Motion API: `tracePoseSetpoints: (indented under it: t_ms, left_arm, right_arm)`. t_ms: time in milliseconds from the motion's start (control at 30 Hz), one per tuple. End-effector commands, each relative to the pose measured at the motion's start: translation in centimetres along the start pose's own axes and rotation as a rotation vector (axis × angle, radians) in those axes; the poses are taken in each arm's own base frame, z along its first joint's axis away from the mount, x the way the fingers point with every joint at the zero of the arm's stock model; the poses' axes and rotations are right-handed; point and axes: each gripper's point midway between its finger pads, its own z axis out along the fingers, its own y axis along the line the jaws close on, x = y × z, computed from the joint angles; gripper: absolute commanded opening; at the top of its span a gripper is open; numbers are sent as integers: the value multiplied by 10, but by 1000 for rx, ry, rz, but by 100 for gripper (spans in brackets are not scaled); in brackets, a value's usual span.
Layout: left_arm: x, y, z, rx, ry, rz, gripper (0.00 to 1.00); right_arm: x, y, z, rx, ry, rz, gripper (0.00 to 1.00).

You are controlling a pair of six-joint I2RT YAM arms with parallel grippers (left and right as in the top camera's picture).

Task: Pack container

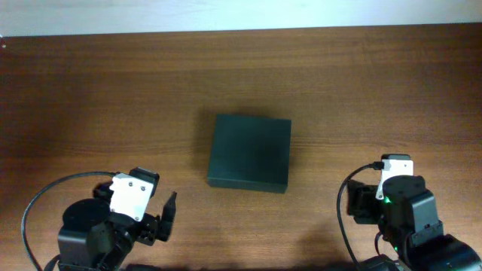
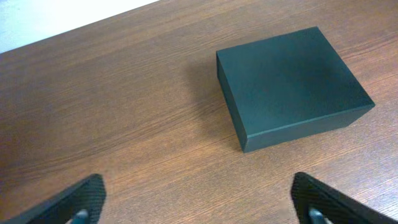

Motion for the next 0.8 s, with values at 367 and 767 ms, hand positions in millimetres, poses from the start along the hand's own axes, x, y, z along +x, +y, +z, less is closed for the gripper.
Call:
tracePoseSetpoints:
  t_ms: [367,767]
  left_arm:
    - [1,-1,0,-1,-4,12,99]
    - [1,-1,0,-1,-4,12,99]
  right_arm:
    - [-1,-3,0,16,-11,14,99]
    - [-10,-18,-31,5,-173,105,99]
